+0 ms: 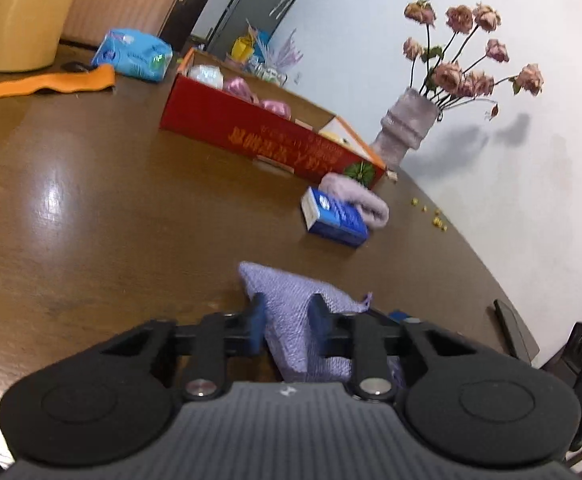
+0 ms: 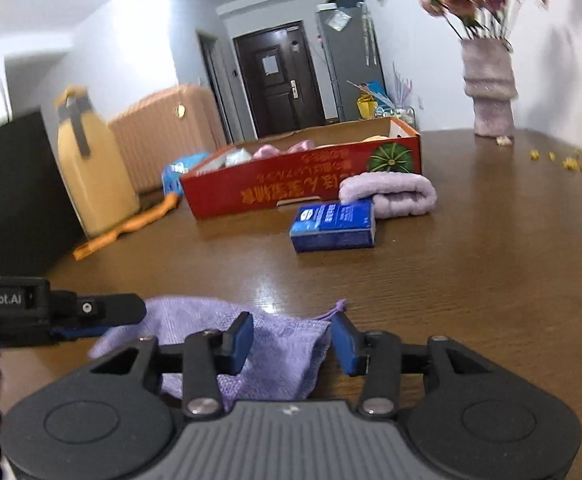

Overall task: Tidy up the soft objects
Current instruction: 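Lift the lavender cloth with both grippers and carry it over the box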

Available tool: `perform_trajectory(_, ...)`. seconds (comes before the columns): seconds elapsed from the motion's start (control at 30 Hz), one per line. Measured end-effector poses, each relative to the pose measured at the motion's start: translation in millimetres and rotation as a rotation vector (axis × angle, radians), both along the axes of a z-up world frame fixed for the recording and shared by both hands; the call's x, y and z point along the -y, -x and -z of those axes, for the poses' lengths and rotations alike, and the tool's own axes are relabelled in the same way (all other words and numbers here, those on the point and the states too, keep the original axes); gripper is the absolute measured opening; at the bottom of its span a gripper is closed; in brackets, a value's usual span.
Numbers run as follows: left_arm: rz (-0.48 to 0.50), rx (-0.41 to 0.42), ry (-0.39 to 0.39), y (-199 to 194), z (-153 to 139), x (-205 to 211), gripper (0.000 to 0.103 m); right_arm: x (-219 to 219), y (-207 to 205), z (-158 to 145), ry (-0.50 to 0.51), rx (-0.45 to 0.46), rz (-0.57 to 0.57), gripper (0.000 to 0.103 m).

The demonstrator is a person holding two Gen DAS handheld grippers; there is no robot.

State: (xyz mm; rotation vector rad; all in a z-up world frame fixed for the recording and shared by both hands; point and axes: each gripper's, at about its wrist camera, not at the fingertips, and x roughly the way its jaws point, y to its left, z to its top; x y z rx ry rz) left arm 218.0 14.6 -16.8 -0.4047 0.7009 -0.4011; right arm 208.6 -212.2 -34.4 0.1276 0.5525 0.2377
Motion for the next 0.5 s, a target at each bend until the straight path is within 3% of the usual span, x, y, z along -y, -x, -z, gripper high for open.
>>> perform_trajectory(0.17,0.027,0.007,0.0,9.0,6.1,1.7,0.011,-17.9,4.9,6.2,0.119,0.014,-0.026,0.037)
perform_trajectory(0.5,0.058,0.053,-0.03,18.1,2.0,9.9,0.008,-25.2,16.9,5.0,0.155,0.054,-0.045,0.009)
